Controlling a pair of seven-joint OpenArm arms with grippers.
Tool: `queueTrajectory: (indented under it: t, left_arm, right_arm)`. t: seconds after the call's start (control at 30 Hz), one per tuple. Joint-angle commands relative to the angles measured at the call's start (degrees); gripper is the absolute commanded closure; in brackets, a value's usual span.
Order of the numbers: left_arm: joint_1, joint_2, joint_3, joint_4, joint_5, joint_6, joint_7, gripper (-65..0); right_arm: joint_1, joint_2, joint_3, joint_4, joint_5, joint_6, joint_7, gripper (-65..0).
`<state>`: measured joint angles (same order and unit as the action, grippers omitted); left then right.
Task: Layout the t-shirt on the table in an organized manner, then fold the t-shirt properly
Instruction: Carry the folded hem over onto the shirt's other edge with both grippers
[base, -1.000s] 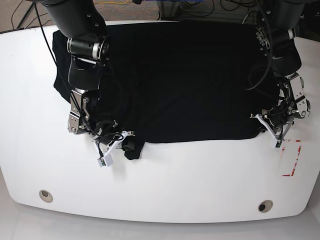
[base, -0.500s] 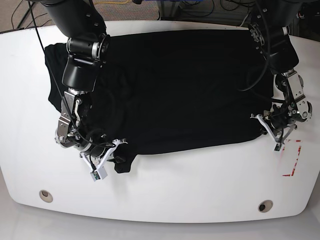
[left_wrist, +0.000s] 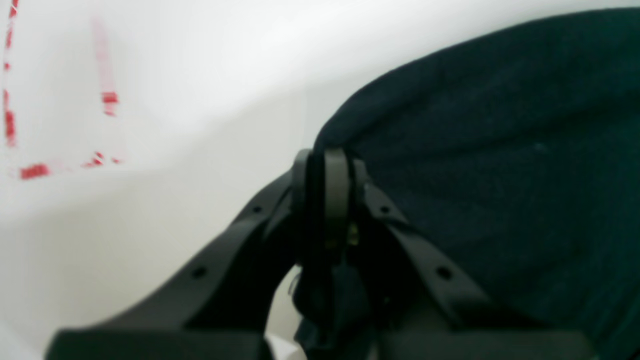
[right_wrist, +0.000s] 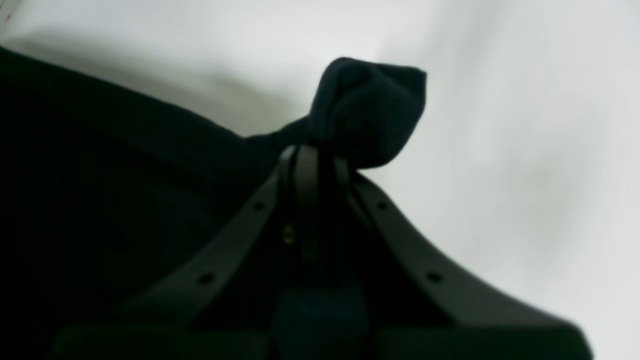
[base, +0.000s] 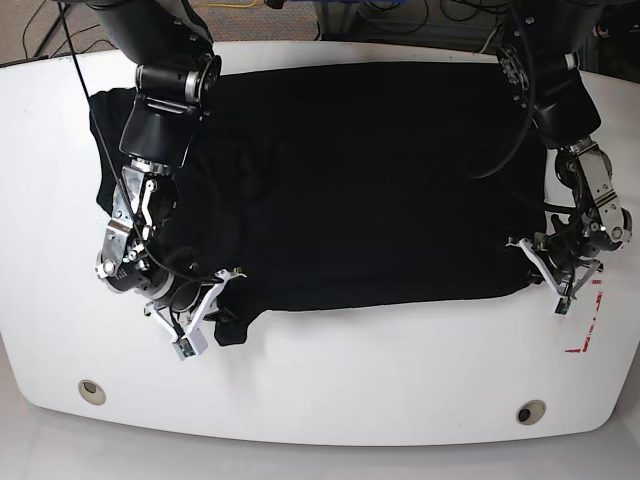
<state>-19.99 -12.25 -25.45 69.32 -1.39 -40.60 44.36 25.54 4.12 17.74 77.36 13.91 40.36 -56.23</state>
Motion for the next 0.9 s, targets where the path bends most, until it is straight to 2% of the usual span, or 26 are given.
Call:
queueTrajectory:
  t: [0.0,0.2,0.57,0.87]
  left_arm:
    - [-1.33,-1.24,-0.26,2.72,0.03,0.60,-0.45,-1.8]
    - [-0.63,-1.16,-0.26,7.21,0.03,0.60,2.28,-1.8]
    - [1.66,0.34,-0.26,17.14,0.11,0.60,9.31,-1.8]
    - [6.41,0.43,-0.09,22.59,0.11,0.60,10.01,-1.8]
  right_arm:
    - [1.58,0.67,0.15,4.18,0.29,-0.36,-0.34,0.0]
    - [-0.70,0.67,-0.29,10.15,0.73,-0.36,-2.45,0.0]
    - [-8.79,2.43,-7.06,24.31,0.29,-0.36,-2.63,0.0]
    - [-17.67,2.52,-7.67,33.01,0.29,-0.36,-2.63,0.0]
